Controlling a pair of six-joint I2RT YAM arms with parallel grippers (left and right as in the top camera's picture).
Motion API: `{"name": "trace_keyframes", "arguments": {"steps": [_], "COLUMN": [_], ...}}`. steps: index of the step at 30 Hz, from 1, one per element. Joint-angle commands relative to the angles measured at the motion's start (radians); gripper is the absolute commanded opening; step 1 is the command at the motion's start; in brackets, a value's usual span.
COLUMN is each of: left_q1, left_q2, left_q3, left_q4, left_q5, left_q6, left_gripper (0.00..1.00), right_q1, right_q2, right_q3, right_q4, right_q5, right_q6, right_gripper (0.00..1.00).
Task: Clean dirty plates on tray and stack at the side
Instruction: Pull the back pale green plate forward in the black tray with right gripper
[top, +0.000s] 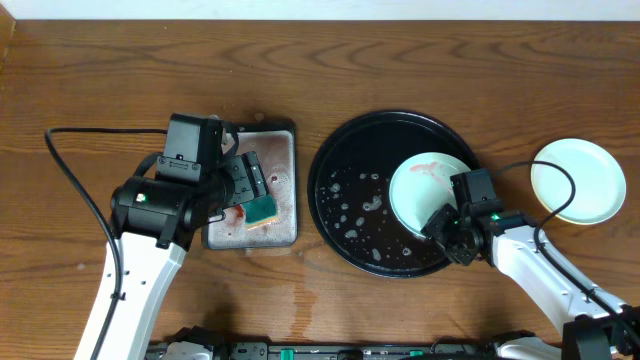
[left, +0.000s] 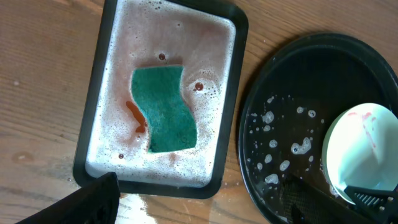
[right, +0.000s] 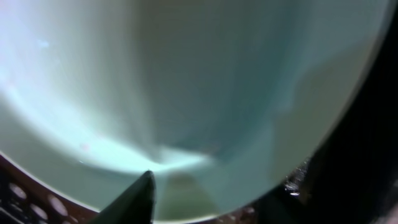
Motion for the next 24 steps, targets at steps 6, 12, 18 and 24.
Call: {"name": "trace_keyframes", "arguments": {"steps": [6, 12, 18, 24], "left_q1": [0.001, 0.001, 0.001, 0.001], "left_q2": [0.001, 0.001, 0.001, 0.001], "left_q3": [0.016, 0.016, 0.016, 0.016], "left_q4": [-0.002, -0.002, -0.002, -0.002], "left_q5": [-0.002, -0.002, -0.002, -0.002], "left_q6": [0.010, 0.010, 0.010, 0.010], "left_gripper": [0.83, 0.83, 0.83, 0.83], "right_q1": [-0.007, -0.007, -0.007, -0.006], "right_q2": [0.012, -0.004, -0.044, -0.064], "right_q3": [-0.020, -0.006, 0.048, 0.061], "right_q4": [0.000, -0.049, -0.011, 0.055], "right_q5": [-0.016, 0.042, 0.060, 0.060], "right_q6": [-0.010, -0.197, -0.634, -0.986], "right_gripper": [0.01, 0.01, 0.01, 0.01]}}
